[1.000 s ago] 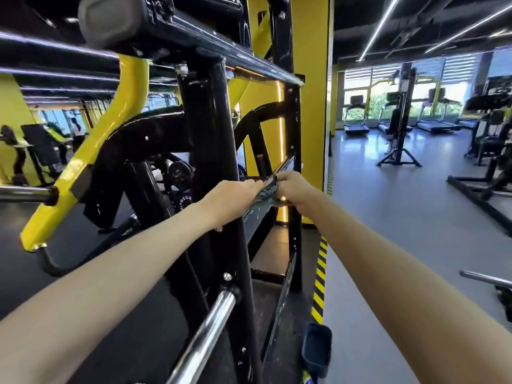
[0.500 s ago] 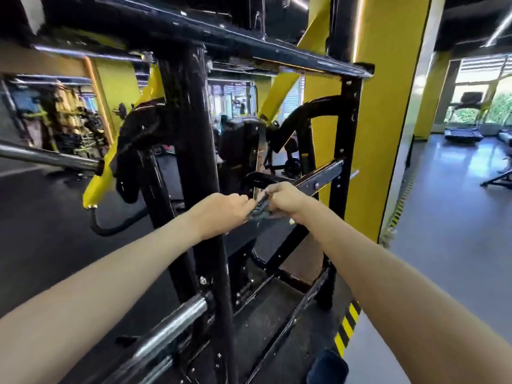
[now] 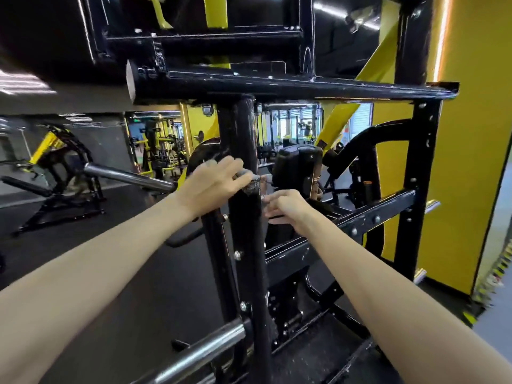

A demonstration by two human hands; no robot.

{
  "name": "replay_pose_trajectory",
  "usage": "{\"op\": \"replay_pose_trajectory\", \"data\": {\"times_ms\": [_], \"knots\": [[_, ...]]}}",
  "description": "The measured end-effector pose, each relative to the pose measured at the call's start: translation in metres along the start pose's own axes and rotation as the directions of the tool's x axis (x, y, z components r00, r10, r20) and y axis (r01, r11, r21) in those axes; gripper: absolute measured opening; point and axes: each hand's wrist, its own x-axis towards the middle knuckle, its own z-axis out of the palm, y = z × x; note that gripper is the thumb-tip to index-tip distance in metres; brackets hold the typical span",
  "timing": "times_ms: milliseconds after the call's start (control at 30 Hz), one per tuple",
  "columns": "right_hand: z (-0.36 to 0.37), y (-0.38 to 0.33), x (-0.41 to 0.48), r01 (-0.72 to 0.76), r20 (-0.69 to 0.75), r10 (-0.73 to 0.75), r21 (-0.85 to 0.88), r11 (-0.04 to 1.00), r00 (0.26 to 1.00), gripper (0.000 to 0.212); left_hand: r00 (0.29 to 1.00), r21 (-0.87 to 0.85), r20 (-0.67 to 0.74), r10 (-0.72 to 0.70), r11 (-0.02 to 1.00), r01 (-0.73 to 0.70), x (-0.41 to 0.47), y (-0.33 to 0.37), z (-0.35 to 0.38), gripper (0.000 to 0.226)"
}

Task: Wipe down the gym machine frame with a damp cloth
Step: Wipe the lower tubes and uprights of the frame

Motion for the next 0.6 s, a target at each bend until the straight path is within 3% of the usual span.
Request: {"op": "replay_pose_trajectory", "data": {"times_ms": [100, 167, 200, 267, 333, 367, 400, 467, 533, 600], "knots": [[0.0, -0.006, 0.011, 0.019, -0.076, -0.018, 0.022, 1.0, 0.997, 0.024, 0.983, -0.061, -0.1, -0.156, 0.987, 0.15, 0.02, -0.01, 0.0, 0.02], [0.002, -0.004, 0.016, 0.022, -0.094, -0.018, 0.043, 0.999, 0.995, 0.023, 0.976, -0.136, -0.099, -0.193, 0.974, 0.179, 0.017, 0.0, 0.008, 0.018], [0.004, -0.002, 0.018, 0.025, -0.087, -0.02, 0.053, 0.998, 0.996, 0.023, 0.983, -0.152, -0.093, -0.156, 0.978, 0.141, 0.01, 0.01, 0.015, 0.022], [0.009, 0.003, 0.021, 0.01, -0.077, -0.004, 0.072, 0.997, 0.997, 0.024, 0.997, -0.184, -0.047, 0.062, 0.98, -0.07, -0.01, 0.03, 0.027, 0.031], [0.011, 0.005, 0.026, -0.021, -0.082, 0.027, 0.081, 0.997, 0.996, 0.024, 0.947, -0.227, 0.019, 0.32, 0.924, -0.307, -0.024, 0.041, 0.032, 0.031], [0.012, 0.002, 0.027, -0.028, -0.076, 0.035, 0.091, 0.996, 0.996, 0.023, 0.929, -0.222, 0.038, 0.368, 0.909, -0.351, -0.023, 0.039, 0.031, 0.03], [0.011, -0.002, 0.03, -0.022, -0.064, 0.029, 0.099, 0.995, 0.998, 0.022, 0.94, -0.212, 0.041, 0.339, 0.922, -0.324, -0.019, 0.033, 0.029, 0.028], [0.01, -0.011, 0.034, 0.009, -0.033, -0.006, 0.097, 0.995, 0.999, 0.018, 0.995, -0.216, -0.004, 0.103, 0.971, -0.102, 0.001, 0.017, 0.021, 0.026], [0.008, -0.019, 0.037, 0.029, 0.023, -0.031, 0.077, 0.997, 0.999, 0.022, 0.985, -0.218, -0.065, -0.159, 0.966, 0.142, 0.021, -0.002, 0.013, 0.026], [0.006, -0.022, 0.042, 0.037, 0.06, -0.041, 0.07, 0.997, 0.997, 0.029, 0.966, -0.229, -0.048, -0.254, 0.944, 0.237, 0.032, -0.005, 0.01, 0.025]]}}
